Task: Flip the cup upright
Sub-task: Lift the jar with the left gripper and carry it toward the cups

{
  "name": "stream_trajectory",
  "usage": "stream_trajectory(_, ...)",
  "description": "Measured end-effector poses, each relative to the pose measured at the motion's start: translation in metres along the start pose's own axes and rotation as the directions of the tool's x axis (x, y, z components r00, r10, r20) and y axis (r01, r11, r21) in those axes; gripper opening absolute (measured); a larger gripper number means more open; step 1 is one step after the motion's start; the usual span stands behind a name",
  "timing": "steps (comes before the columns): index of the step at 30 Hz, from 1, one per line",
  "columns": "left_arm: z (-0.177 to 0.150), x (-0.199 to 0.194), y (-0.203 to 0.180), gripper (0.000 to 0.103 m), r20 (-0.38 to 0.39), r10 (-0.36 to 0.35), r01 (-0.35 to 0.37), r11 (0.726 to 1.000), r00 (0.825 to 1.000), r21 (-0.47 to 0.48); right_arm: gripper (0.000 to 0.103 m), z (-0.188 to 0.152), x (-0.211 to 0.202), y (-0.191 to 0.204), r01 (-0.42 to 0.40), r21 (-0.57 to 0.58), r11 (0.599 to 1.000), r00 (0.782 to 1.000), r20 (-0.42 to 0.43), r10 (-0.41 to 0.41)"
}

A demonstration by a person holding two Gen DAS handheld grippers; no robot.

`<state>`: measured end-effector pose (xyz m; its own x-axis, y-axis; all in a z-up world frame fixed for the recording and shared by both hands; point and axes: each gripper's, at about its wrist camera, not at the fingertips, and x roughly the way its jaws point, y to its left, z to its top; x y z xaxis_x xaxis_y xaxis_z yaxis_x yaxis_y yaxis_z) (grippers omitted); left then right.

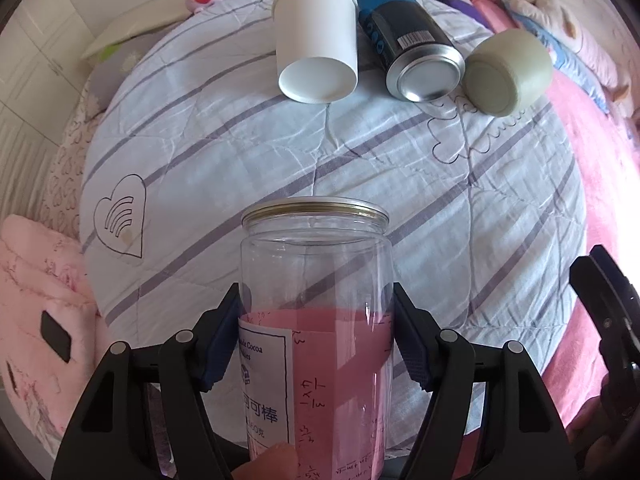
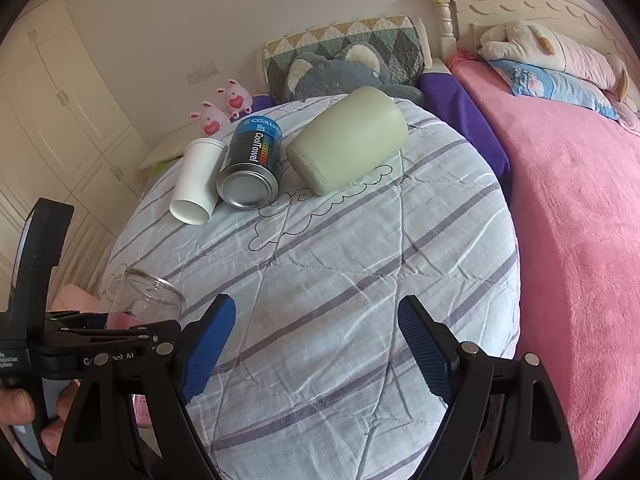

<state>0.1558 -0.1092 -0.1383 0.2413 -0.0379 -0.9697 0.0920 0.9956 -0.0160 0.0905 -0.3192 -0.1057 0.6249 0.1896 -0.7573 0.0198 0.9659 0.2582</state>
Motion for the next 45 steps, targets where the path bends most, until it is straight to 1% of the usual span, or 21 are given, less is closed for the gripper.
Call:
stream_trajectory(4,-0.002,-0.005,0.006,0.071,0.033,-0.021,0.020,0.999,0.999,0.026,0.084,-0.002,-0.002,0.005,0.007,0.002,1.000,1.000,0.001,-0.007)
stream_trajectory(7,-0.009,-0.022,0.002,0.071,0.108,-0.034,0.027,0.997,0.994,0.068,0.084,-0.003,-0.004,0.009,0.011,0.001,1.000,1.000,0.001,-0.011)
stream_trajectory(9,-0.013,-0.034,0.000,0.071,0.169,-0.045,0.029,0.995,0.985,0.093,0.084,-0.004,-0.006,0.012,0.015,-0.001,1.000,1.000,0.002,-0.015)
stream_trajectory(10,-0.016,-0.042,-0.001,0.071,0.219,-0.039,0.016,0.994,0.975,0.106,0.084,-0.004,-0.007,0.013,0.017,-0.002,1.000,1.000,0.003,-0.017)
stream_trajectory(12,-0.020,-0.052,-0.002,0.071,0.291,-0.030,-0.004,0.993,0.956,0.117,0.084,-0.006,-0.010,0.015,0.022,-0.004,1.000,1.000,0.006,-0.022)
stream_trajectory(13,-0.024,-0.057,-0.001,0.071,0.334,-0.029,-0.011,0.993,0.942,0.118,0.084,-0.006,-0.011,0.016,0.024,-0.004,1.000,1.000,0.007,-0.024)
stream_trajectory(15,-0.032,-0.064,0.002,0.071,0.422,-0.028,-0.023,0.993,0.906,0.115,0.084,-0.007,-0.013,0.017,0.029,-0.003,1.000,1.000,0.009,-0.029)
stream_trajectory(16,-0.033,-0.065,0.001,0.071,0.444,-0.029,-0.024,0.993,0.895,0.115,0.084,-0.008,-0.015,0.018,0.034,-0.003,0.999,0.999,0.011,-0.034)
stream_trajectory(17,-0.037,-0.066,0.003,0.071,0.474,-0.031,-0.026,0.993,0.880,0.114,0.084,-0.009,-0.016,0.019,0.037,-0.003,0.999,0.999,0.012,-0.037)
stream_trajectory(21,-0.039,-0.062,0.006,0.071,0.558,-0.041,-0.039,0.991,0.828,0.131,0.084,-0.013,-0.021,0.021,0.052,-0.004,0.999,0.999,0.014,-0.052)
stream_trajectory(27,-0.042,-0.058,0.003,0.071,0.647,-0.042,-0.046,0.992,0.762,0.119,0.084,-0.018,-0.028,0.028,0.069,-0.005,0.998,0.997,0.019,-0.069)
stream_trajectory(31,-0.047,-0.060,0.007,0.071,0.705,-0.026,-0.060,0.993,0.709,0.098,0.084,-0.021,-0.030,0.033,0.081,-0.006,0.997,0.997,0.018,-0.081)
stream_trajectory(32,-0.049,-0.060,0.009,0.071,0.722,-0.021,-0.066,0.994,0.692,0.092,0.084,-0.022,-0.031,0.034,0.084,-0.007,0.996,0.996,0.017,-0.084)
stream_trajectory(33,-0.051,-0.059,0.009,0.071,0.734,-0.019,-0.070,0.993,0.679,0.090,0.084,-0.023,-0.031,0.036,0.087,-0.008,0.996,0.996,0.017,-0.087)
stream_trajectory(34,-0.054,-0.058,0.009,0.071,0.756,-0.010,-0.084,0.993,0.654,0.086,0.084,-0.024,-0.032,0.037,0.089,-0.009,0.996,0.996,0.017,-0.088)
stream_trajectory(37,-0.064,-0.051,0.008,0.071,0.796,0.004,-0.109,0.991,0.606,0.078,0.084,-0.026,-0.033,0.041,0.096,-0.015,0.995,0.995,0.015,-0.096)
stream_trajectory(38,-0.068,-0.048,0.008,0.071,0.807,0.009,-0.118,0.990,0.591,0.076,0.084,-0.026,-0.034,0.043,0.098,-0.017,0.995,0.995,0.014,-0.097)
stream_trajectory(40,-0.074,-0.042,0.007,0.071,0.820,0.007,-0.122,0.990,0.572,0.076,0.084,-0.029,-0.035,0.046,0.102,-0.021,0.995,0.995,0.012,-0.101)
stream_trajectory(42,-0.082,-0.039,0.008,0.071,0.841,0.007,-0.126,0.989,0.540,0.073,0.084,-0.032,-0.036,0.049,0.112,-0.026,0.993,0.994,0.009,-0.112)
stream_trajectory(43,-0.088,-0.039,0.008,0.071,0.855,0.003,-0.122,0.990,0.519,0.071,0.084,-0.034,-0.037,0.050,0.115,-0.028,0.993,0.993,0.007,-0.115)
stream_trajectory(45,-0.095,-0.040,0.010,0.071,0.868,-0.002,-0.119,0.990,0.497,0.070,0.084,-0.037,-0.038,0.052,0.125,-0.031,0.992,0.992,0.003,-0.125)
